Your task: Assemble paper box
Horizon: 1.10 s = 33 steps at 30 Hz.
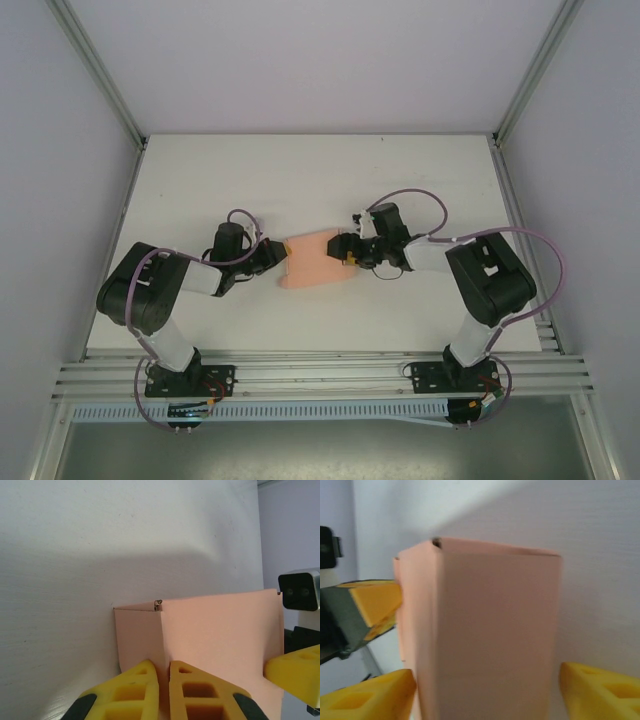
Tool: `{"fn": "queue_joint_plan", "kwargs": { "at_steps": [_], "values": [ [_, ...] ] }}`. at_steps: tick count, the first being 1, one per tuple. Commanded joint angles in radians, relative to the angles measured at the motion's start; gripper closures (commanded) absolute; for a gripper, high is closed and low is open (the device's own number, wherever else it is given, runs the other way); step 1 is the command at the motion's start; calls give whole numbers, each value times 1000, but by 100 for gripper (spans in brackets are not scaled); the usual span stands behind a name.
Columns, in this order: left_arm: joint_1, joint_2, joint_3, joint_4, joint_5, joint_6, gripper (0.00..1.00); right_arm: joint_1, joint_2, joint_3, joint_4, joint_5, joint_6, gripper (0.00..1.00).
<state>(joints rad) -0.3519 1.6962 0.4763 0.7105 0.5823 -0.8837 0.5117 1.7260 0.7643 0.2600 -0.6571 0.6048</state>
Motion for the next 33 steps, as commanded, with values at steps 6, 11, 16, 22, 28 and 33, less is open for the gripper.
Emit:
{"fn": "queue_joint_plan", "kwargs": {
  "at_steps": [6, 11, 16, 22, 28, 33],
  "values": [
    [4, -47, 26, -93, 37, 216, 78, -13, -29, 11, 165, -135, 92, 48],
    [1, -196, 131, -256, 18, 381, 33, -34, -114, -5, 81, -88, 101, 54],
    [-53, -377, 207, -399, -36, 636, 1, -82, -175, -28, 36, -68, 187, 56],
    [-310, -465, 305, -625, -342, 1128, 1, -166, -232, -40, -14, -108, 399, 61],
    [-417, -395, 329, -649, -569, 1392, 1, -231, -233, 23, -270, -188, 503, 61],
    [-496, -274, 414, -721, -657, 1483, 2, -275, -208, 62, -411, -269, 541, 65]
  ]
}}
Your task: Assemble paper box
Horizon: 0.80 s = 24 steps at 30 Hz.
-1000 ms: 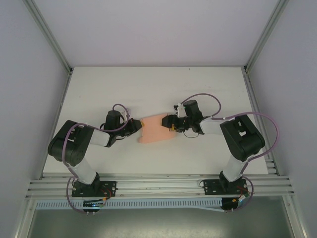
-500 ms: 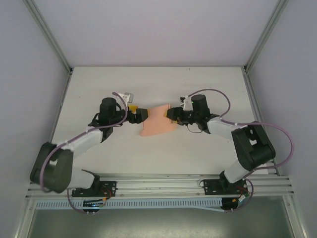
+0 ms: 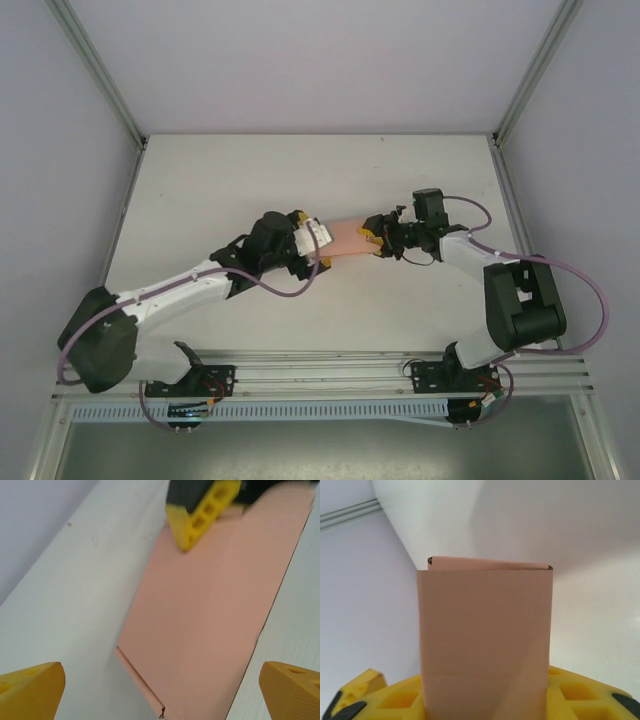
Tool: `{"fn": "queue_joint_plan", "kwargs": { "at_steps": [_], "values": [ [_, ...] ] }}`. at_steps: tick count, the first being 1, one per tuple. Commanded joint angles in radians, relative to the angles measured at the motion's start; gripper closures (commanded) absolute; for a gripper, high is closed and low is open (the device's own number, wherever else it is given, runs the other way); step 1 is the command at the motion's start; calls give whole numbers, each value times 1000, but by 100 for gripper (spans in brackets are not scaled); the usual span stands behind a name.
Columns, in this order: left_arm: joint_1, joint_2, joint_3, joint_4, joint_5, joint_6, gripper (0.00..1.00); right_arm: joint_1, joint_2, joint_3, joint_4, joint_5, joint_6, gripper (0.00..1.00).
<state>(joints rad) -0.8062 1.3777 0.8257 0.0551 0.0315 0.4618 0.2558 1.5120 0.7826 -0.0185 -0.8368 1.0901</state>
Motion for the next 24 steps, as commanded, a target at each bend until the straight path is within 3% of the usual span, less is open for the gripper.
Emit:
{"fn": "queue_joint_plan", "kwargs": {
  "at_steps": [1, 4, 13, 17, 24],
  "values": [
    [-58, 69, 74, -61, -125, 156, 1, -29, 12, 55, -166, -105, 50, 65],
    [-70, 119, 90, -29, -152, 175, 1, -46, 31, 92, -262, -150, 11, 73],
    [-70, 156, 60, 48, -200, 223, 2, -60, -11, 107, -386, -234, -24, 75],
    [-70, 140, 49, 57, -195, 218, 10, -67, -3, 148, -541, -242, -117, 74],
    [-70, 146, 51, 38, -161, 204, 18, -67, -33, 109, -386, -292, 36, 78]
  ]
}}
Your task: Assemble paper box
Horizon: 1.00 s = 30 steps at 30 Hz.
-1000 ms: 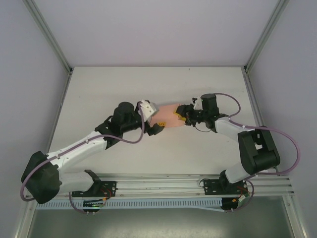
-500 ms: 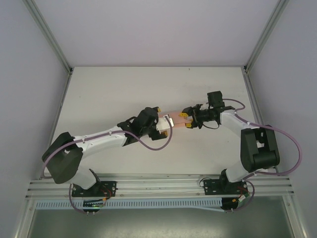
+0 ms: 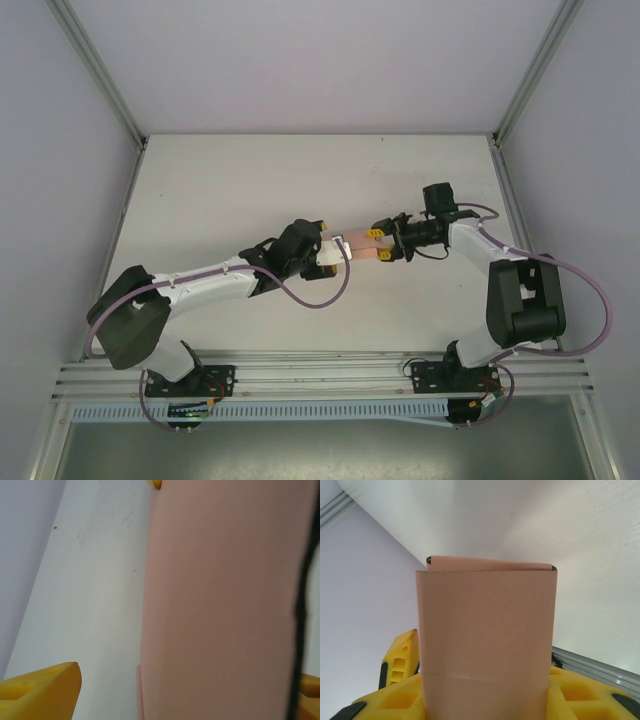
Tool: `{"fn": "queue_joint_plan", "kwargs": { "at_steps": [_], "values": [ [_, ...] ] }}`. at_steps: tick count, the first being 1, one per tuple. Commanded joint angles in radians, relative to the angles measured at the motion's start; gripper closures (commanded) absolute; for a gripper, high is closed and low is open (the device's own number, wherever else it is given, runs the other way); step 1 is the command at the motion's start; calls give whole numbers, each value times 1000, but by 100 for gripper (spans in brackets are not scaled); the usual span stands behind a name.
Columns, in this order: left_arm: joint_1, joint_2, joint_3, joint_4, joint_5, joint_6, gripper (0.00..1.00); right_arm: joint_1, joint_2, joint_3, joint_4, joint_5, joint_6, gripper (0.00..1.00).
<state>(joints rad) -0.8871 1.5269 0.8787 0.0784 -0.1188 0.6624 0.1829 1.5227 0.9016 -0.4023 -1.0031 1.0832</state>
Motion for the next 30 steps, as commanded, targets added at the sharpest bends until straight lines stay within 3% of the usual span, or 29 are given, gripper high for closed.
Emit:
{"fn": "queue_joint_plan", "kwargs": {
  "at_steps": [1, 8, 10, 15, 16, 19, 22, 24, 28, 30],
  "values": [
    [11, -1, -2, 18, -2, 3, 18, 5, -45, -3, -11, -131, 38, 78],
    [10, -12, 14, 0, 42, -15, 49, 6, -65, 10, -55, -138, -2, 73],
    [10, -23, 16, -8, 52, -18, 52, 8, -67, 10, -62, -140, -9, 68],
    [11, -56, 20, -49, 60, -32, 56, -11, -101, 22, -93, -84, -36, 7],
    [11, -64, 17, -54, 62, -36, 57, -24, -113, 27, -110, -56, -54, 1],
    [11, -87, 5, -88, 64, -64, 58, -90, -166, 64, -168, 94, -170, 1],
    [12, -93, 3, -188, 125, -85, 59, -143, -219, 141, -256, 451, -423, 1],
    [16, -80, 28, -291, 153, -101, 59, -140, -283, 126, -183, 634, -573, 1],
    [25, -31, 127, -519, 232, -135, 58, -143, -431, -27, 143, 589, -794, 1],
    [44, -15, 163, -608, 333, -122, 58, -144, -502, -114, 256, 636, -792, 1]
  ]
}}
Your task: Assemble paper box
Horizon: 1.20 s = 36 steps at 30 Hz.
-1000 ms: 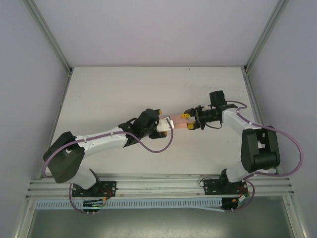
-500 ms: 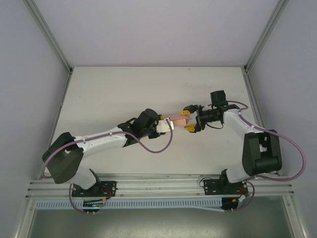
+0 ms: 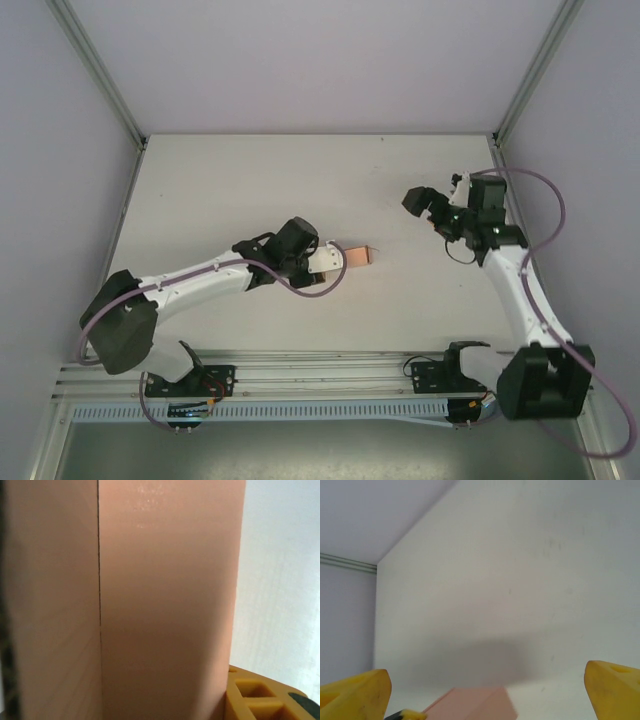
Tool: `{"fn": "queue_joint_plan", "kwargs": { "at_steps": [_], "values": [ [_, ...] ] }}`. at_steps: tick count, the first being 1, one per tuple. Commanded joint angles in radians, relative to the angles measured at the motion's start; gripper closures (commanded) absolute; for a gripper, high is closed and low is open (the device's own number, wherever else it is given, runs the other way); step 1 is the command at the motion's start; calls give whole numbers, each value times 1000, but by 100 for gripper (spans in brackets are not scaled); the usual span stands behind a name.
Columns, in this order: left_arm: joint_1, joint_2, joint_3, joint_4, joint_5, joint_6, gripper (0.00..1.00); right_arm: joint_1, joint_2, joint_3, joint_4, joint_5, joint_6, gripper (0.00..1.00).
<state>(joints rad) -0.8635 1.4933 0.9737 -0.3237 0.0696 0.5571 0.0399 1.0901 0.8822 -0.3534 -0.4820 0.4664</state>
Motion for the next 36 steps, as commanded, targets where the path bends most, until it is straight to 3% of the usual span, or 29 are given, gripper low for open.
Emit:
{"fn": "queue_joint_plan", "kwargs": {
  "at_steps": [1, 3, 5, 8, 11, 18, 26, 30, 33, 36],
  "values": [
    [34, 26, 77, -254, 206, 0, 57, -4, -96, -129, 264, 93, -196, 1],
    [72, 44, 115, -312, 280, 17, 56, -3, -132, -152, 273, 59, -205, 1],
    [114, 71, 159, -364, 324, 20, 56, 4, -143, -167, 281, -93, -274, 1],
    [131, 121, 209, -419, 296, 48, 54, 70, -136, -164, 243, -236, -384, 1],
    [136, 176, 257, -469, 300, 87, 55, 194, -108, -141, 155, -179, -519, 3],
    [145, 287, 342, -545, 251, 115, 56, 361, 49, -42, -32, 22, -654, 24],
    [145, 340, 398, -574, 214, 110, 56, 453, 181, 21, -96, 85, -737, 38],
    [145, 338, 409, -582, 205, 110, 56, 458, 207, 31, -121, 166, -740, 53],
    [145, 338, 414, -578, 202, 104, 56, 459, 227, 35, -132, 145, -736, 64],
    [145, 347, 429, -576, 194, 85, 56, 464, 250, 51, -136, 132, -704, 82]
  ]
}}
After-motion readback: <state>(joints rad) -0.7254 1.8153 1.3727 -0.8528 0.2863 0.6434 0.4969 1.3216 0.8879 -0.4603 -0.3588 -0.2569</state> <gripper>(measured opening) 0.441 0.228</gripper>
